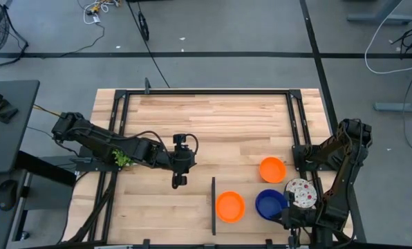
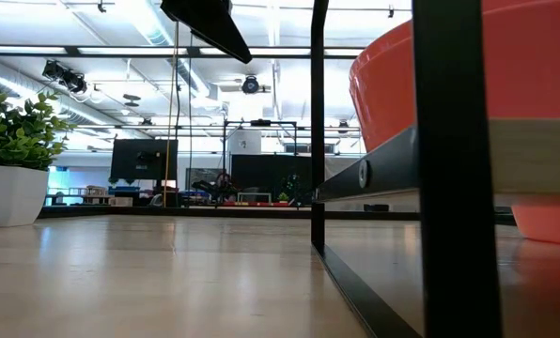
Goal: Pick & Place Mini bowls
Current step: Stack the blue bowl on the blue bowl on the shelf, then stack the orange bowl on the orange bowl on the shelf
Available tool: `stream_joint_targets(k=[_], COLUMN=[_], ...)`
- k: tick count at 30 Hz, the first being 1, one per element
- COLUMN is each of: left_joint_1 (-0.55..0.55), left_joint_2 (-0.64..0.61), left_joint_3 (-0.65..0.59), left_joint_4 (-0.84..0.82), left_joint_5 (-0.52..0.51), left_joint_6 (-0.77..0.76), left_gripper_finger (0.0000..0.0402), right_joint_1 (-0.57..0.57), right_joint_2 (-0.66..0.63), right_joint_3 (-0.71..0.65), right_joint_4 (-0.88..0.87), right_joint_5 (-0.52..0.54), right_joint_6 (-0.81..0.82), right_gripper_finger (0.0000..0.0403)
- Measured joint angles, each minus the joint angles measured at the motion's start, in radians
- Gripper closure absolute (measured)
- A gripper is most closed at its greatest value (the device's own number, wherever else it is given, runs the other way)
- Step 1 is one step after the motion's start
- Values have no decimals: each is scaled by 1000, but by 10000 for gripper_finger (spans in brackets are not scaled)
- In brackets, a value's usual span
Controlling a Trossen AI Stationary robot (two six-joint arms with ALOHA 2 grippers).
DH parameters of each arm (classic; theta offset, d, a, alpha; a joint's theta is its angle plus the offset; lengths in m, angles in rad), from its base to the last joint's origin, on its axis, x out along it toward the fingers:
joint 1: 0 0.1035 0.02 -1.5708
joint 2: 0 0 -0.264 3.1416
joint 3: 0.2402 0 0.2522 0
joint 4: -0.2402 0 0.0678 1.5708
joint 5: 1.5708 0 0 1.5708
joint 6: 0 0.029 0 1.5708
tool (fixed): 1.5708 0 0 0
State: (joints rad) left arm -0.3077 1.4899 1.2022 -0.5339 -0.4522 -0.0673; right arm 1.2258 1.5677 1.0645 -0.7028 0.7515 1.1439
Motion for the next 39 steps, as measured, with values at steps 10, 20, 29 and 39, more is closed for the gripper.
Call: stream_joint_targets(k=[10,20,29,39], left_joint_1=[0,1,-12,-80], left_joint_2=[0,0,0,0], left_joint_3=[0,0,0,0], left_joint_4=[0,0,-1,-24], left_joint_5=[0,3,4,3], left_joint_6=[-1,-1,-5,9], left_gripper_finger=[232,232,232,232], right_joint_1=[-17,-68,-144,-163], right_joint_2=[-5,-118,-102,-113], right_joint_3=[0,0,0,0], right_joint_4=[5,60,16,29], right_joint_5=[-29,-183,-318,-109], right_joint_6=[-2,-50,-87,-188], right_gripper_finger=[282,266,381,398])
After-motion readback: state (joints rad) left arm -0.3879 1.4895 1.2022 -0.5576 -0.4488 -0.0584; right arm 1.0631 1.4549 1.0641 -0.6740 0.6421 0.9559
